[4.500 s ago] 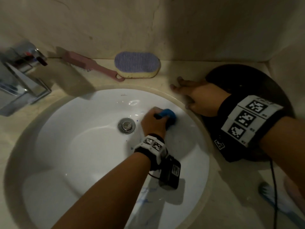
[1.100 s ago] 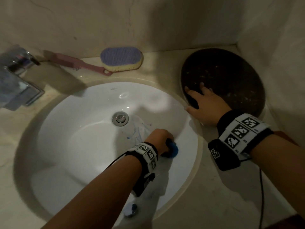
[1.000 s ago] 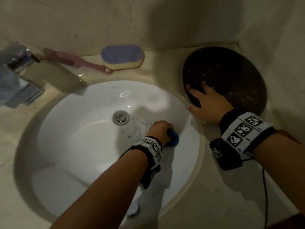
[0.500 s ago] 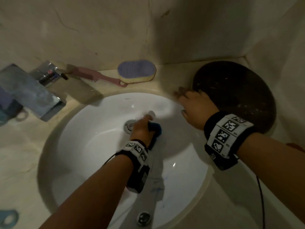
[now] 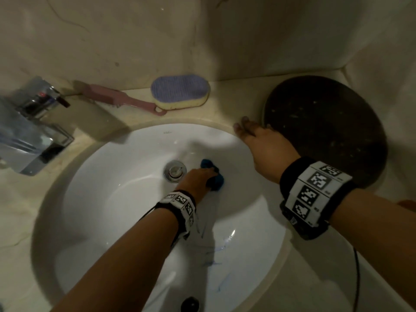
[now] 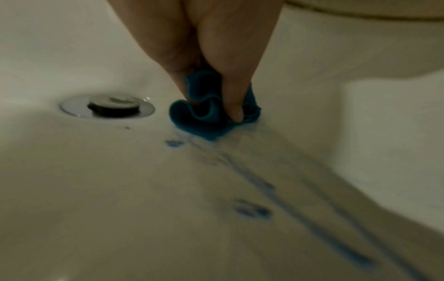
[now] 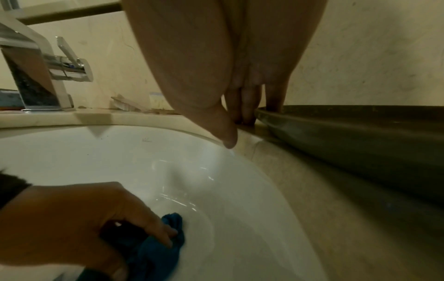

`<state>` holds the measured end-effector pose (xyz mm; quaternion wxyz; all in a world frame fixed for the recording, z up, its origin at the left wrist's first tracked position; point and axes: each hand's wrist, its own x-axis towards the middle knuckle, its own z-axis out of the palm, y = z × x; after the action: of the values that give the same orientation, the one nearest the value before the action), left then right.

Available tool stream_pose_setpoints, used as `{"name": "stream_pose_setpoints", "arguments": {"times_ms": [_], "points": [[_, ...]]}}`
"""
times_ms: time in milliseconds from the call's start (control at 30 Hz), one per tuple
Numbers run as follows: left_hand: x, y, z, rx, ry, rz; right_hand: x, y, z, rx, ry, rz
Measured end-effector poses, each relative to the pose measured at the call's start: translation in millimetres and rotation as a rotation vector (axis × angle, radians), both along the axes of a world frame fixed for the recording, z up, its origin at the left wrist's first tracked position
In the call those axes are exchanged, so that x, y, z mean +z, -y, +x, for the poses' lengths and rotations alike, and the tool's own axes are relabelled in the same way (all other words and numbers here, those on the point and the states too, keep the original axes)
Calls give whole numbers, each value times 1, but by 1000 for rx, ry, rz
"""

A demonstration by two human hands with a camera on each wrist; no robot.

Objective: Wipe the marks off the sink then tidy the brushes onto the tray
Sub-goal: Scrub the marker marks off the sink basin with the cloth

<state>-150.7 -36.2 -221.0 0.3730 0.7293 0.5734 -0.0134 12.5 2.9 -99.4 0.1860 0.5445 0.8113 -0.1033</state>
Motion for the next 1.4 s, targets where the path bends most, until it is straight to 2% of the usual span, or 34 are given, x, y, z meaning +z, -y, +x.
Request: {"name": "stream_pose_setpoints", "arguments": {"times_ms": [167, 267, 400, 533, 667, 800, 933, 1033, 1133, 1267, 1333, 1400], "points": [[1, 3, 5, 39, 37, 29, -4, 2, 2, -4, -18, 25], [1, 22, 3, -81, 51, -75, -3, 2, 1, -8, -29, 21], [-3, 17, 4, -197, -56, -89, -1, -1, 0, -17, -42, 8], [-9, -10, 9, -157, -109, -20, -5, 1, 1, -21, -38, 29], [-3, 7, 1, -144, -59, -12, -2, 2, -1, -40, -54, 14], [5, 27, -11, -303, -32, -94, 1, 1, -2, -38, -55, 1], [-3, 1, -7, -225, -109, -57, -3, 1, 0, -39, -68, 3], [-6, -4, 3, -170, -102, -23, -3, 2, 2, -39, -89, 22], [-1, 17, 7, -300, -110, -68, 2, 2, 1, -52, -111, -11], [9, 40, -1, -510, -149, -156, 21, 29, 9, -151, -262, -13], [11, 44, -4, -482, -134, -152, 28, 57, 21, -197, -270, 41], [12, 43, 0, -382, -85, -104, 29, 86, 38, -293, -246, 42]]}}
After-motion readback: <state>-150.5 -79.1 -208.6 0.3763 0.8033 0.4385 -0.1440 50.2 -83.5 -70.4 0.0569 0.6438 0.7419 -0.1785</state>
